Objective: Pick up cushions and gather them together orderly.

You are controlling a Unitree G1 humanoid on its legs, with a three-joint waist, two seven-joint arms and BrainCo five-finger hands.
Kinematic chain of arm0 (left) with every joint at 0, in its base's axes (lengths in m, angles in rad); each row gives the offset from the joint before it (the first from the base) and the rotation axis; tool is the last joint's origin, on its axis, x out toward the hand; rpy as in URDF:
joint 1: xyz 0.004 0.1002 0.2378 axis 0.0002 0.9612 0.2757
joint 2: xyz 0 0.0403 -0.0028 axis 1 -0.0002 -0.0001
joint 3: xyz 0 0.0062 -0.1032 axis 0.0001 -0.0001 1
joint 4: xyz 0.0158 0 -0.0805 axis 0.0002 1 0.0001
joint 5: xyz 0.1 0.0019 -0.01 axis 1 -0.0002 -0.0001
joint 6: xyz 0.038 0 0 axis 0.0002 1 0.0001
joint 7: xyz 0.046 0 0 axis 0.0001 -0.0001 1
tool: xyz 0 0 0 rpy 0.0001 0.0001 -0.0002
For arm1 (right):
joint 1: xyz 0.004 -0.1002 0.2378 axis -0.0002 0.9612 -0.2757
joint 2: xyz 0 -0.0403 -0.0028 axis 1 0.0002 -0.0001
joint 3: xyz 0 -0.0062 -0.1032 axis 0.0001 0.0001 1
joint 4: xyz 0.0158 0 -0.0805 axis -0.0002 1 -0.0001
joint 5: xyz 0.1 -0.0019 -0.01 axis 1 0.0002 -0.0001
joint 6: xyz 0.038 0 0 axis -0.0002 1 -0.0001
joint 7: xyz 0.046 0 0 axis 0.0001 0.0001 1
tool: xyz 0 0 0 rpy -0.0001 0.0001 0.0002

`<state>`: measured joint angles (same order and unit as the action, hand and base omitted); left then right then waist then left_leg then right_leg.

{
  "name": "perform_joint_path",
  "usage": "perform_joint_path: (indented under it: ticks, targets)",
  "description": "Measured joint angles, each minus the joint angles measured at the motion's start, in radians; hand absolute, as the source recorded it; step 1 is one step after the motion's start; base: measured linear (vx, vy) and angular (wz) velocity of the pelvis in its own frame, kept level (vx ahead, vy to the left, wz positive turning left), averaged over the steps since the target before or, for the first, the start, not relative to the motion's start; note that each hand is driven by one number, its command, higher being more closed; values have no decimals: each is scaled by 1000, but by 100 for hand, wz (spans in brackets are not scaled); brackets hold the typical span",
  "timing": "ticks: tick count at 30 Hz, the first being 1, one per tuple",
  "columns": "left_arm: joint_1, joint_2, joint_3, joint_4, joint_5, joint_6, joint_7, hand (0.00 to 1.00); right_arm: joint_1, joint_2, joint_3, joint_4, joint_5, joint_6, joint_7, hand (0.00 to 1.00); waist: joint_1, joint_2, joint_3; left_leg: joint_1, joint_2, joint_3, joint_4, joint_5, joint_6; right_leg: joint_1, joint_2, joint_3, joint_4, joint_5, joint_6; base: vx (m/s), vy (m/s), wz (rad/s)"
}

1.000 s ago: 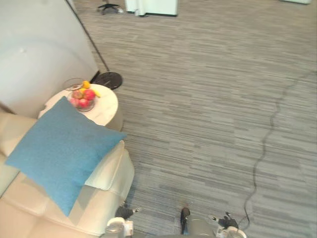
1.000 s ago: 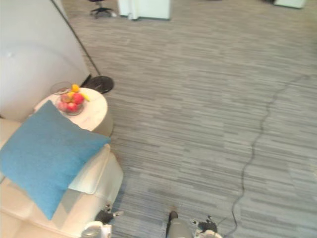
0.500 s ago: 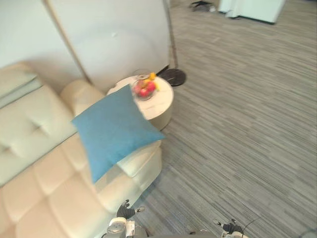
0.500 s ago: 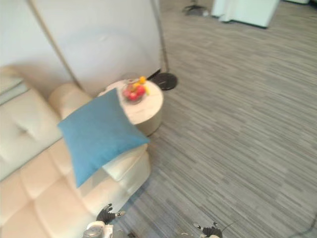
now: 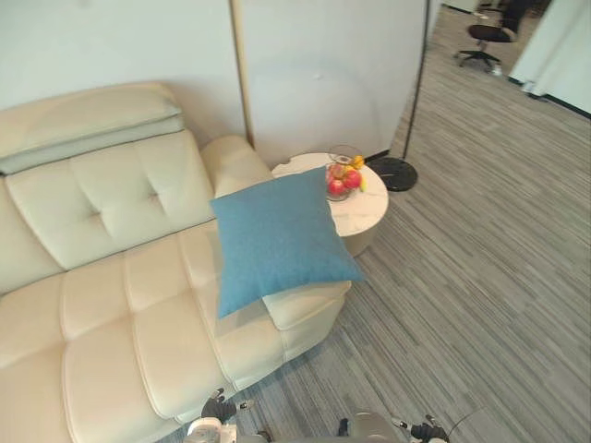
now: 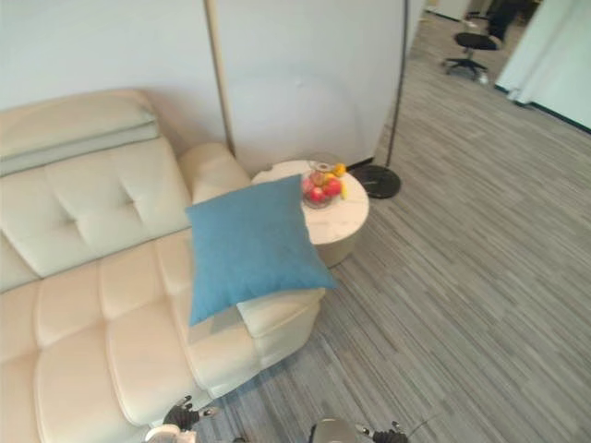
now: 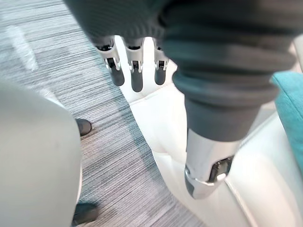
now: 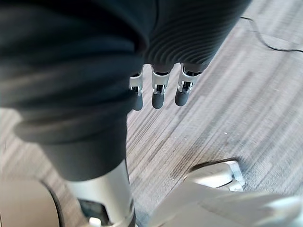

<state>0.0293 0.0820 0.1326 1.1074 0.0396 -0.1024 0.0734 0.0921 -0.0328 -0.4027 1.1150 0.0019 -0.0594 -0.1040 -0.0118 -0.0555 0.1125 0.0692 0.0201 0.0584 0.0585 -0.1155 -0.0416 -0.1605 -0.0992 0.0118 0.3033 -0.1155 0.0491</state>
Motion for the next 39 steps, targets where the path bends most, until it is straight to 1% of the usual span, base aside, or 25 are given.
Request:
perform_joint_path:
  ticks: [1,3,4,7,8,12,14,16,17,19,20,21,23,27,30,32,33,34,35,36,37,39]
  targets:
    - [0,-25,31,-1,0,-2,2,0,7,-9,-9,-5,-2,2,-2,0,3,28,-2,2,22,-12,-1,4,-21,19,10,-45,-14,-10,-5,209,-191,67]
    - [8,-52,63,-11,0,-1,3,0,6,-23,-16,-18,-2,2,-1,0,15,58,-7,3,47,-12,-5,1,-33,28,28,-68,-32,-10,-9,236,-156,28]
    - [14,-62,85,-16,0,-1,2,0,6,-24,-16,-37,-3,2,-1,0,15,69,-4,3,66,-15,-11,-1,-48,42,45,-82,-48,-6,-15,218,-141,17]
    - [21,-56,87,-17,0,-1,1,0,7,-14,-18,-37,-2,2,-1,0,17,63,-7,32,91,-11,-42,0,-52,86,70,-99,-87,-5,-16,178,-100,13]
    - [21,-52,87,-17,0,-1,2,0,7,-10,-18,-37,-2,1,-1,0,17,57,-12,37,93,-11,-48,1,-53,95,73,-102,-99,-5,-17,127,-36,5]
    - [19,-25,77,-17,-1,-1,3,0,-10,-9,12,-49,-1,0,-2,0,16,29,-24,21,79,-14,-57,1,-53,95,64,-100,-135,5,-18,76,31,3]
    - [10,-11,67,-35,-4,-1,4,0,-5,-12,34,-125,-1,-1,-5,0,15,23,-27,5,67,-16,-55,2,-52,95,57,-100,-163,22,-12,20,58,4]
    - [10,12,64,-79,-8,-5,8,0,-2,-34,49,-227,-2,-5,-8,0,14,21,-27,-10,55,-19,-54,5,-46,95,46,-100,-189,37,-7,2,72,9]
    - [9,38,64,-111,-27,-17,13,0,-5,-65,52,-301,-2,-14,-14,0,12,20,-27,-23,44,-31,-53,11,-38,94,37,-107,-203,46,-2,-10,81,19]
    - [-1,67,65,-144,-48,-26,24,0,-12,-105,50,-362,-2,-28,-24,0,11,20,-27,-34,37,-43,-51,15,-32,89,29,-117,-210,51,-2,-13,57,21]
    - [-9,89,66,-159,-74,-40,37,0,-34,-132,41,-392,-2,-33,-30,0,11,20,-28,-36,34,-48,-51,17,-30,90,27,-120,-218,58,-1,-5,28,12]
    - [-10,96,66,-164,-80,-42,40,0,-40,-138,37,-403,-2,-36,-32,0,11,20,-28,-37,33,-49,-51,18,-29,91,27,-120,-223,61,-1,-23,28,4]
    - [-23,110,68,-182,-108,-47,58,0,-68,-152,22,-445,-2,-52,-41,0,10,22,-28,-53,30,-60,-50,23,-28,91,25,-129,-237,70,0,-40,11,13]
    - [-46,112,66,-227,-164,-52,67,0,-113,-170,13,-473,1,-55,-65,0,5,23,-26,-70,25,-99,-51,37,-27,90,16,-168,-241,73,-2,-36,-1,29]
    - [-78,123,65,-246,-207,-59,80,0,-176,-185,22,-475,23,-59,-71,0,4,42,-9,-91,20,-105,-52,49,-25,80,10,-175,-242,82,-3,-83,13,7]
    - [-129,137,57,-284,-234,-64,82,0,-232,-220,43,-485,48,-59,-73,0,6,57,15,-143,14,-115,-53,72,-26,30,4,-180,-236,96,-5,-123,20,18]
    - [-173,146,39,-308,-246,-68,87,0,-272,-241,55,-505,64,-59,-75,0,6,64,42,-175,10,-124,-53,92,-27,-6,-1,-187,-220,101,-8,-173,-1,25]
    - [-234,150,4,-350,-287,-83,102,0,-334,-269,73,-544,89,-59,-78,0,12,72,58,-235,6,-128,-51,117,-32,-85,-10,-190,-176,103,-11,-176,-7,19]
    - [-248,150,-2,-361,-299,-87,103,0,-348,-271,76,-558,93,-60,-81,0,17,73,66,-243,6,-127,-49,121,-33,-97,-12,-189,-166,103,-11,-204,-21,11]
    - [-281,149,-19,-393,-320,-92,103,0,-391,-276,89,-583,109,-61,-89,0,24,75,91,-257,6,-127,-42,127,-36,-119,-14,-188,-141,100,-14,-183,-33,0]
    - [-310,149,-45,-430,-357,-104,109,0,-440,-277,115,-614,130,-65,-99,0,29,75,97,-286,6,-123,-31,131,-40,-160,-17,-184,-105,93,-24,-190,-38,2]
    - [-350,136,-71,-479,-402,-120,123,0,-478,-277,148,-680,158,-77,-111,0,38,75,100,-331,6,-117,-11,132,-42,-214,-25,-179,-58,80,-29,-176,-30,1]
